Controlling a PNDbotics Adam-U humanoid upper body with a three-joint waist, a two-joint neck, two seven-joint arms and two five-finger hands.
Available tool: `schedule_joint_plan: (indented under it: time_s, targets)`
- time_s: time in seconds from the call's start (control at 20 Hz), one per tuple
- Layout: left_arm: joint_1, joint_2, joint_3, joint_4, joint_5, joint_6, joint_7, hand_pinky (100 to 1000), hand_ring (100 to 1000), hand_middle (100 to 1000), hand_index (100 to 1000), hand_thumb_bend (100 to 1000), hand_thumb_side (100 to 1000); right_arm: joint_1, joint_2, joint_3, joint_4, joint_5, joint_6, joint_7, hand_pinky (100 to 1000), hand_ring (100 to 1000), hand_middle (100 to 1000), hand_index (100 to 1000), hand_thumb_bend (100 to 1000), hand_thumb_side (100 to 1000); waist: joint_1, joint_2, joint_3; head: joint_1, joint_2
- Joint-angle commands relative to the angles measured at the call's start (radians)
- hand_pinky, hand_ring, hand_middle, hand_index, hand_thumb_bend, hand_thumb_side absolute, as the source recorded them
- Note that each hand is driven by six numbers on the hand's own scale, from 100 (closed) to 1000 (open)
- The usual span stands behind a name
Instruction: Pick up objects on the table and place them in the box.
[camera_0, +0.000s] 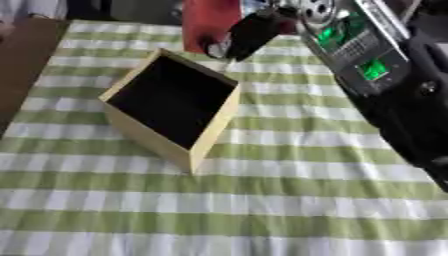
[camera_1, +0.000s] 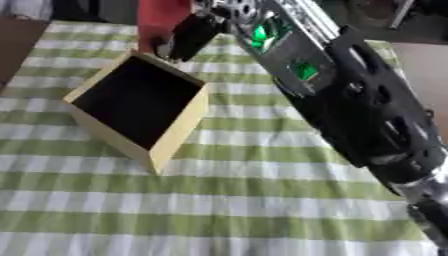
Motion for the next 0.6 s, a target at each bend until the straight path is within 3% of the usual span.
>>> schedule_joint_plan:
  time_s: [0.05, 0.6]
  targets:
    - [-0.012, 0.012, -0.003, -0.017, 0.003, -0.002, -0.007, 1000, 510, 473, 648, 223, 105, -0.027, 0.040, -0.003, 0.061, 0.035, 0.121, 0.117, 946, 974, 599, 810, 100, 187, 0.005, -0.014, 0.006, -0.010, -0.001]
    - [-0.019, 0.008, -0.005, -0.017, 0.008, -0.003, -0.013, 1000, 509, 473, 647, 221, 106, -0.021, 0.125, 0.023, 0.217, 0.076, 0.074, 0.088, 954, 984, 628, 827, 100, 177, 0.000, -0.003, 0.022, -0.019, -0.005]
